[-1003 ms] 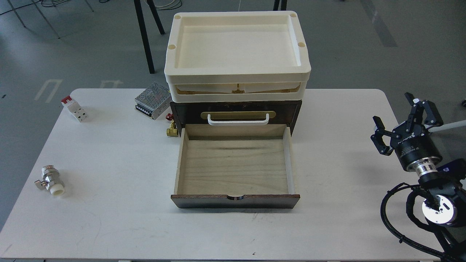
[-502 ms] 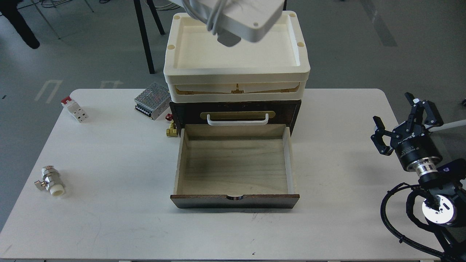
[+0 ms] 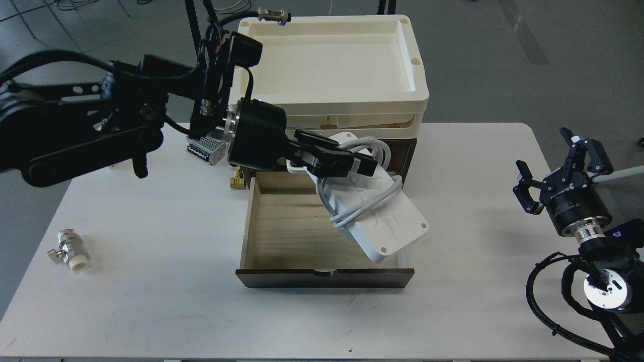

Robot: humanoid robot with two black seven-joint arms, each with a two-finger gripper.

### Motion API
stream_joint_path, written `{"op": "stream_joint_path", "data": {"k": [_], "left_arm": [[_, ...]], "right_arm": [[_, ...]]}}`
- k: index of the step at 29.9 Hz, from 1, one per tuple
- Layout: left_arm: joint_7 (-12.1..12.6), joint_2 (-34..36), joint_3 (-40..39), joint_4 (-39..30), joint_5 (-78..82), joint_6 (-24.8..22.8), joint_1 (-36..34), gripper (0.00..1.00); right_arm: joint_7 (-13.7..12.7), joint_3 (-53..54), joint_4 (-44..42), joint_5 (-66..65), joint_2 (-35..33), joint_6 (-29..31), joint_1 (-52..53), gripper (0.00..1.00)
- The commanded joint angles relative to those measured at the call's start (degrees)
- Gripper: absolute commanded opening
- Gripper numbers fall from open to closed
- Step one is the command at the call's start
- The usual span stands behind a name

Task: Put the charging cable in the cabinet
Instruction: 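Lower the held cable into the open drawer and release it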

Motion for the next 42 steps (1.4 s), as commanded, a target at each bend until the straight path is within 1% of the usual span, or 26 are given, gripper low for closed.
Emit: {"op": "stream_joint_path", "data": {"k": [1,7,10,14,17,24,28,35,40,42], "left_arm": [[0.01,-2.44,-0.35,2.72,3.25,2.27,5.23,0.06],[0.01,-5.17,-0.7,7.99,3.42,4.91,11.48,0.06],[0.01,-7.01,-0.52,12.12,3.34,6.14,13.85,0.06],[0.01,-11.32,-0.26,17.65,3.34,6.32,16.4,0.06],[0.01,-12.47,-0.61,21.17,3.25,6.5,18.07,0.06],[0.01,-16.51,-0.79,26.98,2.28,6.76,18.52,0.07],[0.01,-17.22,-0.7,30.23,2.55,7.81,19.39,0.07],[0.01,-19.85,-0.53,35.94,2.63,7.9,20.8,0.08],[0.01,-19.85,-0.09,36.48,3.07,9.22,20.98,0.1],[0.01,-19.86,0.09,36.83,3.16,9.66,21.15,0.14]], "right_arm": [[0.0,0.0,0.0,0.0,0.03,0.0,0.0,0.99],[0.0,0.0,0.0,0.0,0.03,0.0,0.0,0.99],[0.0,0.0,0.0,0.0,0.03,0.0,0.0,0.99],[0.0,0.0,0.0,0.0,0.03,0.0,0.0,0.99],[0.0,0.0,0.0,0.0,0.03,0.0,0.08,0.99],[0.0,0.0,0.0,0.0,0.03,0.0,0.0,0.99],[0.0,0.08,0.0,0.0,0.03,0.0,0.0,0.99],[0.0,0.0,0.0,0.0,0.03,0.0,0.0,0.99],[0.0,0.0,0.0,0.0,0.03,0.0,0.0,0.99],[0.0,0.08,0.0,0.0,0.03,0.0,0.0,0.99]]}}
